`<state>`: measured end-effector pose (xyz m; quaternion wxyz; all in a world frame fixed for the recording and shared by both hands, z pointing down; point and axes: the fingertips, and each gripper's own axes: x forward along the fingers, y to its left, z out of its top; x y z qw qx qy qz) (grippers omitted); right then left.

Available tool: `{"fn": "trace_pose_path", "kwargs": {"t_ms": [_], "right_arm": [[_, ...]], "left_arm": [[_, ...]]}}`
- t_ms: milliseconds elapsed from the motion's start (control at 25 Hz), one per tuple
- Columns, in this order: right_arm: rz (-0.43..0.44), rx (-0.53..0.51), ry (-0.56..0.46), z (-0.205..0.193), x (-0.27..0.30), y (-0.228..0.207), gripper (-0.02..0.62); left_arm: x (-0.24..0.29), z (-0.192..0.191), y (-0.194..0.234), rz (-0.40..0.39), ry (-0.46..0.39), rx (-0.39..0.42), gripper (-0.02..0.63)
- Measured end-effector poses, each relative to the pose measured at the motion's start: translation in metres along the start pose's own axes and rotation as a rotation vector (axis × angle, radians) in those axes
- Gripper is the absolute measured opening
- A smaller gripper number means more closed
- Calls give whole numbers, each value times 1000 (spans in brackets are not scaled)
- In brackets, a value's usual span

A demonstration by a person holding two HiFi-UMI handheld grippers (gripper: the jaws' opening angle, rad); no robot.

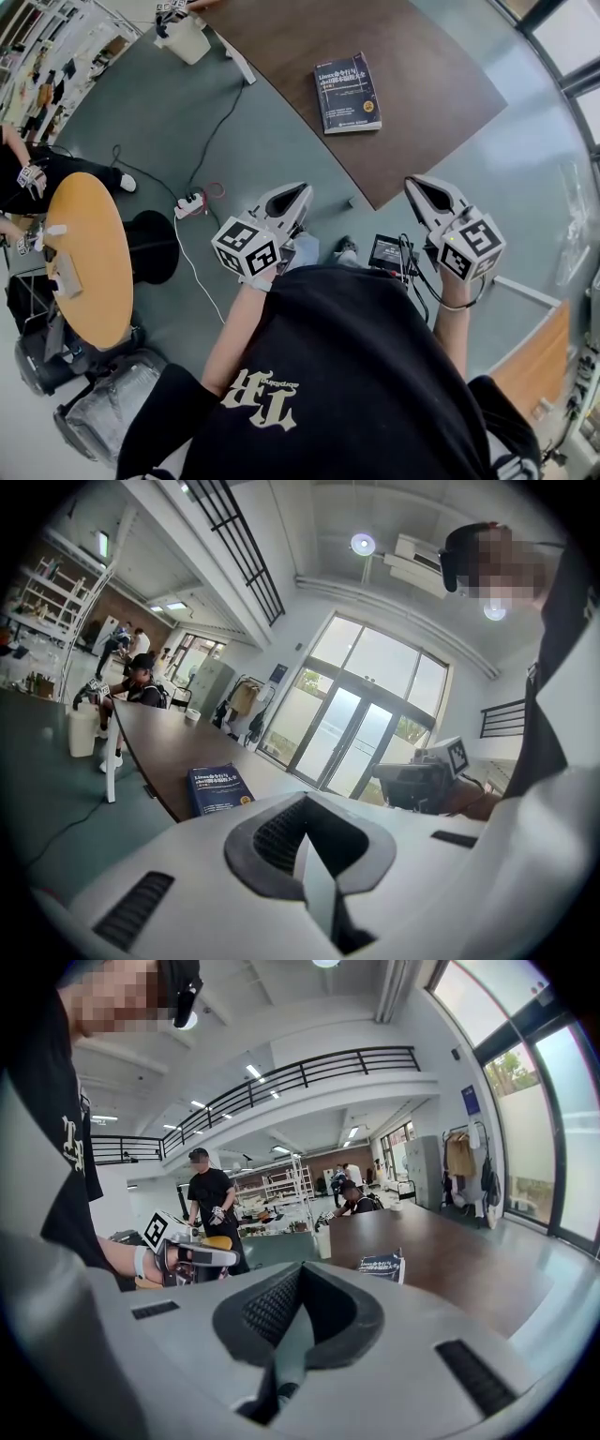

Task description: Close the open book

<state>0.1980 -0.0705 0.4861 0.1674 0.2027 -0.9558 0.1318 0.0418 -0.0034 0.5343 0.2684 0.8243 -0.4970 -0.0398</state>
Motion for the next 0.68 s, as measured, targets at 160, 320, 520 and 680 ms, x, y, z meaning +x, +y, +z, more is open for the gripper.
{"fn": "trace_pose_path", "kwargs": {"t_ms": [160,320,520,680], "right_arm": [[9,1,3,-1,3,-1,-12],[12,1,4,-1,6,-3,-12],[8,9,5,-2,9,-11,-14],[7,9,7,0,9,-11,-12]], "left_arm": [[2,-2,1,7,4,2,5],[4,-2,3,9,5,2,5],[7,-3,7,15,13,1,5],[6,-1,8,19,14,1,5]]}}
